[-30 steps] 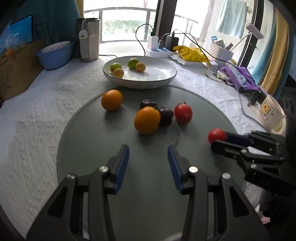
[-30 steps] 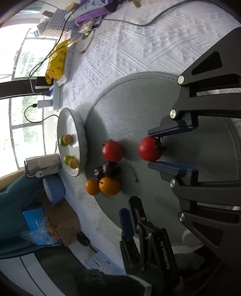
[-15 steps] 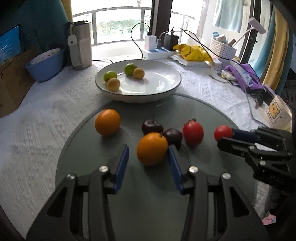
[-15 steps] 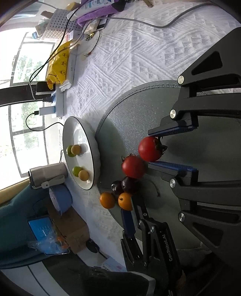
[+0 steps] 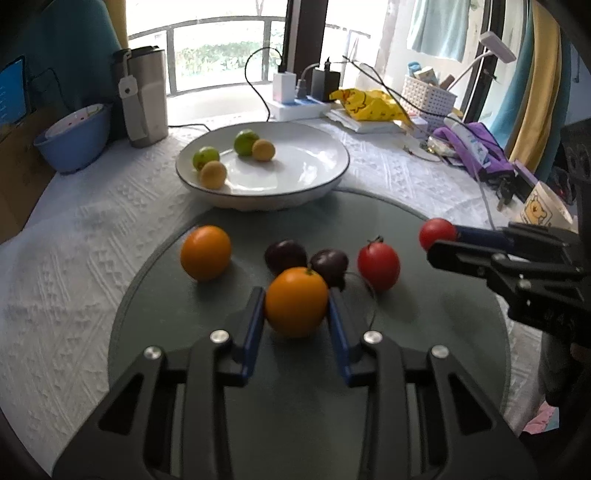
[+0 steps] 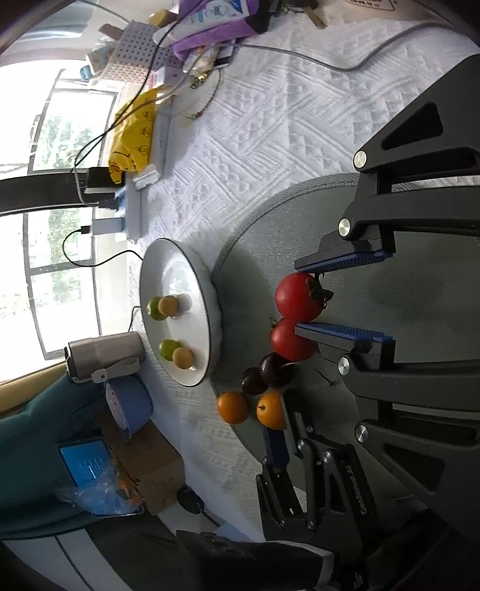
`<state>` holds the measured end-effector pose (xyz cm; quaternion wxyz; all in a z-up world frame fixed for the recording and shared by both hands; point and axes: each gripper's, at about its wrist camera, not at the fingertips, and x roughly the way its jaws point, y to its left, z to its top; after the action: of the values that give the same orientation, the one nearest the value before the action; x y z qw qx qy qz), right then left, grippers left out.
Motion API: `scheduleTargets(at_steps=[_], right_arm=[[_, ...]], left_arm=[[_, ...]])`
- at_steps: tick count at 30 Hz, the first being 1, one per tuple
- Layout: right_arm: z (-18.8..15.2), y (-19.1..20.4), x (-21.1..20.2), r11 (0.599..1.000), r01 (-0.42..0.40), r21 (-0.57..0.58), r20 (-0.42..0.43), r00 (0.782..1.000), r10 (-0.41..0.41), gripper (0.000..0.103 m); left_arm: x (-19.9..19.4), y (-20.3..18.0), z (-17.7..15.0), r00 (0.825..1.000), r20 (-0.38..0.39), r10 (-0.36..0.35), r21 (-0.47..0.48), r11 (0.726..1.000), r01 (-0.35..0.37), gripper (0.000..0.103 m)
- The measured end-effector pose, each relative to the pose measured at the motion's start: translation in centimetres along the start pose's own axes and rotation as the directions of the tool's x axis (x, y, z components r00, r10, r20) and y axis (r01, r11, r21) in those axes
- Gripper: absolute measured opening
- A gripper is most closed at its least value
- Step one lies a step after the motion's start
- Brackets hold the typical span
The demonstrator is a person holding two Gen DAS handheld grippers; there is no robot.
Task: Organize fruits
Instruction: 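Carry the orange with the left tool while the right tool carries the tomato over the plate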
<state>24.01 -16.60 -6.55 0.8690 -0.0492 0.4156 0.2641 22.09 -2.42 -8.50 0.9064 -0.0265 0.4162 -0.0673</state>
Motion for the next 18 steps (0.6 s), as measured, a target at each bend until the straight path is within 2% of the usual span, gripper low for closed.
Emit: scheduleTargets(at_steps=[10, 18], right_arm=[[2.6, 1.0, 0.2, 0.999, 0.011, -0.031, 0.029, 1.0, -0.01, 0.029], [5.1, 0.6, 1.0, 0.999, 0.022, -0.048, 0.049, 0.999, -0.02, 0.029]], left_arm=[[-2.0, 1.6, 2.1, 0.998, 0.066, -0.005, -0.012, 1.0, 0.006, 0.034], [-1.6, 2.8, 4.1, 0.996, 0.092, -0.001, -0.007, 1.0, 0.002, 0.034]])
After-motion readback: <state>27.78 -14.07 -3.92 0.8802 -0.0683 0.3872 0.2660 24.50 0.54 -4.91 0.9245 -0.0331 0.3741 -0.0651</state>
